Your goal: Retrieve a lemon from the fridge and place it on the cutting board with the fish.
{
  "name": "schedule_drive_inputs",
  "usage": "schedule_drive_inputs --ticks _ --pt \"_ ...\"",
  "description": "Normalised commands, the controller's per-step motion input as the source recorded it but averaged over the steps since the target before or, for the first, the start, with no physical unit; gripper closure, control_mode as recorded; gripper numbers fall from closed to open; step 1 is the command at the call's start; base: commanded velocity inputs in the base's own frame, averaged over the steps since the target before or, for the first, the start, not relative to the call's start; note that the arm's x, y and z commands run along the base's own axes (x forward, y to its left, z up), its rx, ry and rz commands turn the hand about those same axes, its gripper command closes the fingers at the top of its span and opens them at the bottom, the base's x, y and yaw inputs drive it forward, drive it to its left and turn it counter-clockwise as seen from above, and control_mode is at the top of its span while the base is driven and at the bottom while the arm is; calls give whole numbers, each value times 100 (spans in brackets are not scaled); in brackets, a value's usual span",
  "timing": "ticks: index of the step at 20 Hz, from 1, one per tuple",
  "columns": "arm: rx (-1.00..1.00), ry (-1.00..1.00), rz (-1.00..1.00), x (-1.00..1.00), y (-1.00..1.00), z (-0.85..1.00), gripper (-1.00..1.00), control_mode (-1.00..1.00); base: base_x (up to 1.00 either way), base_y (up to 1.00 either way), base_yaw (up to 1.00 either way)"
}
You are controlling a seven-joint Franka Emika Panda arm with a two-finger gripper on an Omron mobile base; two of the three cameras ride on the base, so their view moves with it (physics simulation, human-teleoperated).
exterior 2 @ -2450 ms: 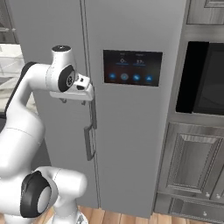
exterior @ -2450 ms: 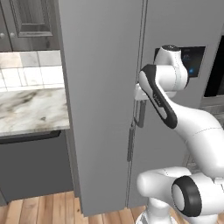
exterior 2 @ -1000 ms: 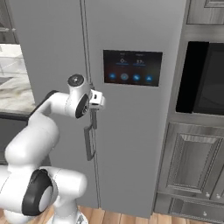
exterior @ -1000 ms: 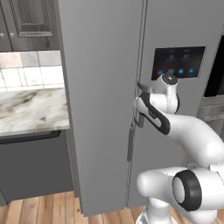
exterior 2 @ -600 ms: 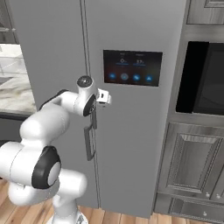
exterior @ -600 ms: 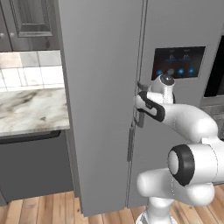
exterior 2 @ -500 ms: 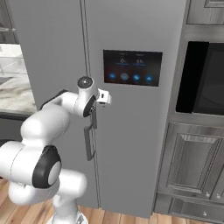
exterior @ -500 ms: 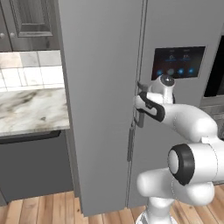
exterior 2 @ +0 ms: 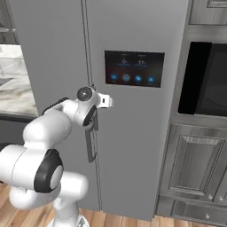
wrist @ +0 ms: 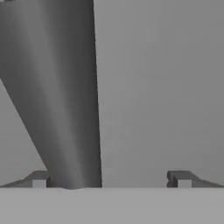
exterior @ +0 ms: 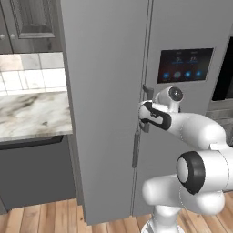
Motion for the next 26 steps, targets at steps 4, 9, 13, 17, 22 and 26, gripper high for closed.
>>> schedule_drive_inputs --ticks 4,9,13,17,22,26 --pt "0 -11 0 69 6 -15 100 -100 0 0 0" --pt "0 0 0 85 7 -5 100 -100 0 0 0" --pt "0 2 2 27 -1 1 100 -100 0 0 0" --pt "0 5 0 -17 -18 18 100 -100 0 0 0" --pt "0 0 0 -89 -31 50 100 -100 0 0 0" --pt "1 11 0 -100 -67 76 100 -100 0 0 0"
